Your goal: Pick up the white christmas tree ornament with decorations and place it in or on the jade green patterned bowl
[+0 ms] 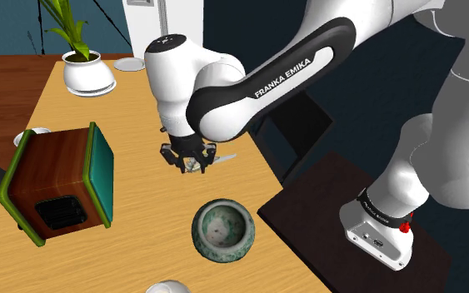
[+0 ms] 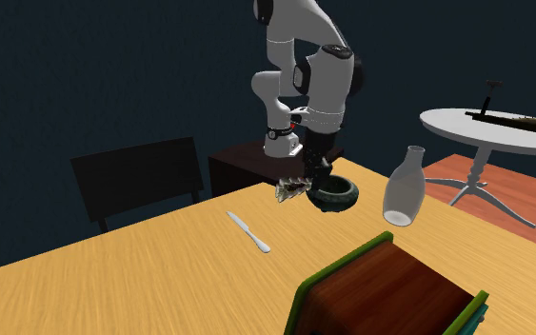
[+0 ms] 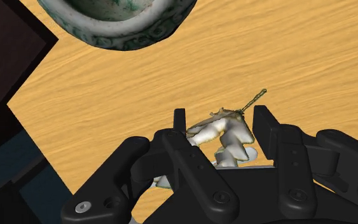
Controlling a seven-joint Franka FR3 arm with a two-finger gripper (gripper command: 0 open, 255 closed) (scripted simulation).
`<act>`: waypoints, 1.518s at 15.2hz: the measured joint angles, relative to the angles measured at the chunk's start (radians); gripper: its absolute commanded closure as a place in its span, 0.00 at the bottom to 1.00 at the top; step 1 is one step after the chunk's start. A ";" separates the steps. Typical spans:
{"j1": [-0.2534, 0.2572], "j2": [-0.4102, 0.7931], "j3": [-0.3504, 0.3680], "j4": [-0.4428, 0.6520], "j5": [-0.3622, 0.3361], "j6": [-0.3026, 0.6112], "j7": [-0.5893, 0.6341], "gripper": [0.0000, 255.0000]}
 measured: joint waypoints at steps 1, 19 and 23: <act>0.000 -0.005 0.001 0.002 0.002 -0.007 -0.001 1.00; 0.140 -0.230 0.136 -0.322 0.083 0.087 0.236 1.00; 0.143 -0.188 0.134 -0.335 0.062 0.138 0.254 1.00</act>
